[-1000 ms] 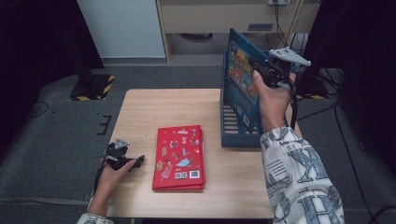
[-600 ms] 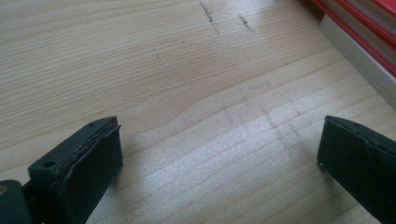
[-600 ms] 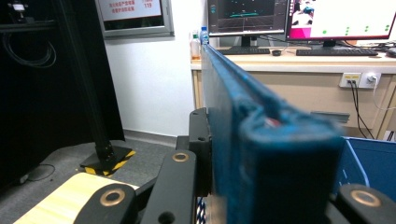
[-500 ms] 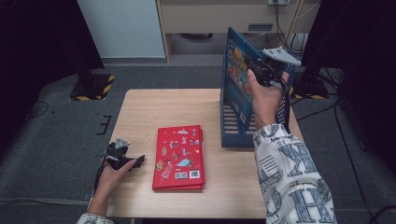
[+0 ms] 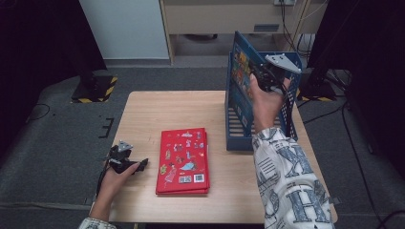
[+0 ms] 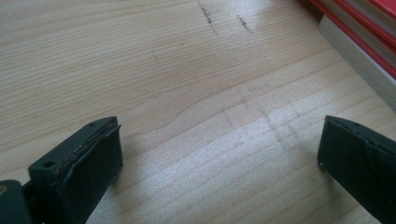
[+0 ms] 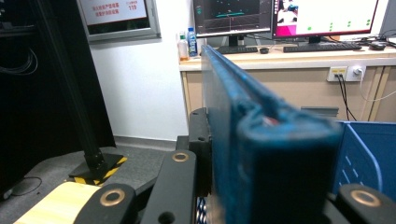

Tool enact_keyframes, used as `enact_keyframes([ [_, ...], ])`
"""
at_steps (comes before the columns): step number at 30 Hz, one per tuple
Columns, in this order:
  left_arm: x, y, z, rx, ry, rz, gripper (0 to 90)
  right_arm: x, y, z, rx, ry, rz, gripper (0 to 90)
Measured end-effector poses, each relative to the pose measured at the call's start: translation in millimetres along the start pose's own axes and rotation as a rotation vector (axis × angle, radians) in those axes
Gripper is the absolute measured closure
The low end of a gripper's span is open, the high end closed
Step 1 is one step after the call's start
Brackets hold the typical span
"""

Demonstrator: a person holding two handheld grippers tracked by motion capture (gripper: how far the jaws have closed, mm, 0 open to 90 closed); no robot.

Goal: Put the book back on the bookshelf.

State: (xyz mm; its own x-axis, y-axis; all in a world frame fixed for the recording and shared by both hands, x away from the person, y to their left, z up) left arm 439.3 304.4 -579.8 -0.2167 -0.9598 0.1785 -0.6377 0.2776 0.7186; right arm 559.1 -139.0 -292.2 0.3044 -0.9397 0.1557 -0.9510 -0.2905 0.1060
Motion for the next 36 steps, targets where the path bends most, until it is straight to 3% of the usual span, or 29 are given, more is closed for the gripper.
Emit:
enact_keyframes([
  [21,0.4,-0.2,-0.2,-0.003,-0.005,0.001,0.0,-9.9,-13.7,38.7,-0.035,0.018,-0.004,82.0],
  [36,1.3,-0.4,-0.1,-0.007,-0.011,0.004,0.0,-11.6,-18.8,50.4,-0.071,0.018,-0.011,81.9],
])
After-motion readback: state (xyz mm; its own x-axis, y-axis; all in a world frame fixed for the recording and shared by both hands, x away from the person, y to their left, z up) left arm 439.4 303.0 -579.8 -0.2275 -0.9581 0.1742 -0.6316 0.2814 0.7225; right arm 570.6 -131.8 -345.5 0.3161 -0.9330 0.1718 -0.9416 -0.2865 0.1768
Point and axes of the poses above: each handheld gripper's, and its own axes: y roughly backward along the jaws, z roughly out of its underside, x roughly to its right, the point moved 6 cm from there along -y, roughly forward along the jaws, and after that the axes turned 15 degrees about y, right-handed, at the moved point
